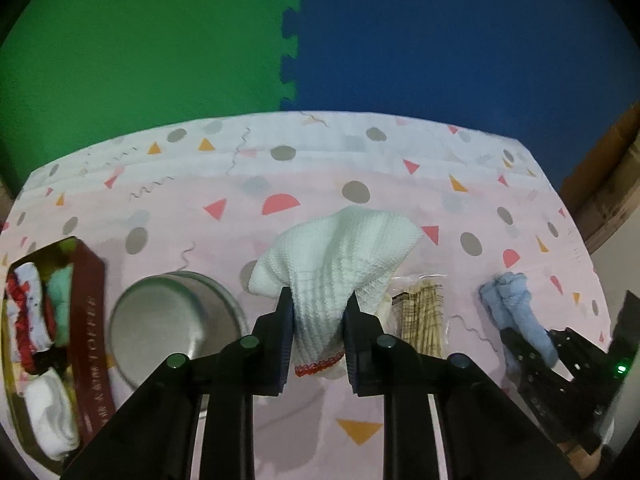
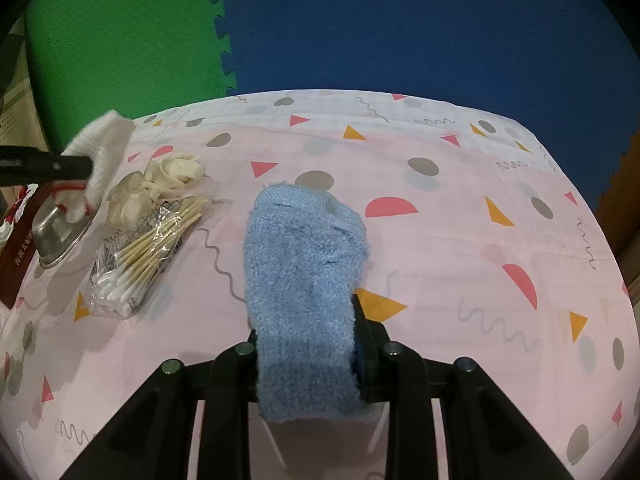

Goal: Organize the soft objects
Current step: 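Carry the white knit sock into the tin tray and open the left gripper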

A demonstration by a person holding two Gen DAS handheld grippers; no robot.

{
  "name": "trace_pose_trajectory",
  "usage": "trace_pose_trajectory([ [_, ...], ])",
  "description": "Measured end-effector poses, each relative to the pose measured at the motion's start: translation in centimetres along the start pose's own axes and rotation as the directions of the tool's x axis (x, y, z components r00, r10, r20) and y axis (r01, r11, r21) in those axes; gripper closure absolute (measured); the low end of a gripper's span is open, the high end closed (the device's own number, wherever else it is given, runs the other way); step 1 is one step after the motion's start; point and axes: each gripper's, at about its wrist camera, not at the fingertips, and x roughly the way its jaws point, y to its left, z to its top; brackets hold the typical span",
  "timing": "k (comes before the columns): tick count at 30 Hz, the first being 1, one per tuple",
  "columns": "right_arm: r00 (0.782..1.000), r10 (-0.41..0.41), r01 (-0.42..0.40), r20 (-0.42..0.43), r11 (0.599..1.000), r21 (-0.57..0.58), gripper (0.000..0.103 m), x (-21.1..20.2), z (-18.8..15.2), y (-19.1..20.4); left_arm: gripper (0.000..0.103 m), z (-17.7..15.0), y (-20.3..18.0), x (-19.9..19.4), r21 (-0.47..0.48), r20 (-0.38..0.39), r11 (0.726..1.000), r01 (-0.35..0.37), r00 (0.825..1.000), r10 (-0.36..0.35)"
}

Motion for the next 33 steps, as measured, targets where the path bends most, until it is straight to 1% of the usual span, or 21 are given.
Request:
trace_pose_trajectory([
  [6,1.000,-0.002,0.002,0.000,1.000,-0.002,0.075,0.0,0.0,0.0,0.083,-0.1,1.7,-3.5,-0.021,0.029,0.999,-0.030,0.999,0.031],
  [10,1.000,-0.003,0.003,0.000,1.000,-0.002,0.075,-0.1,0.0,0.0,0.083,-0.2,3.7,-5.8,-0.053,0.038,0.997,-0.056,0.998,0.059],
  [14,1.000,-0.004,0.004,0.000,1.000,-0.004,0.075,0.0,0.0,0.0,0.083,-0.5,5.9,-7.5,-0.073,0.050,0.992,-0.100,0.993,0.104],
  [18,1.000,-0.006,0.006,-0.001,1.000,-0.006,0.075,0.1,0.0,0.0,0.083,-0.9,8.9,-9.1,-0.105,0.060,0.983,-0.150,0.986,0.157],
  [26,1.000,-0.006,0.006,0.000,1.000,-0.006,0.075,0.0,0.0,0.0,0.083,-2.2,16.0,-11.2,-0.185,0.049,0.945,-0.270,0.958,0.284],
  [28,1.000,-0.008,0.008,0.000,1.000,-0.008,0.075,0.0,0.0,0.1,0.083,-2.4,17.6,-11.3,-0.203,0.042,0.932,-0.301,0.948,0.315],
  [33,1.000,-0.010,0.010,0.000,1.000,-0.010,0.075,0.1,0.0,0.1,0.083,-2.4,20.0,-10.4,-0.227,0.029,0.913,-0.340,0.934,0.355],
])
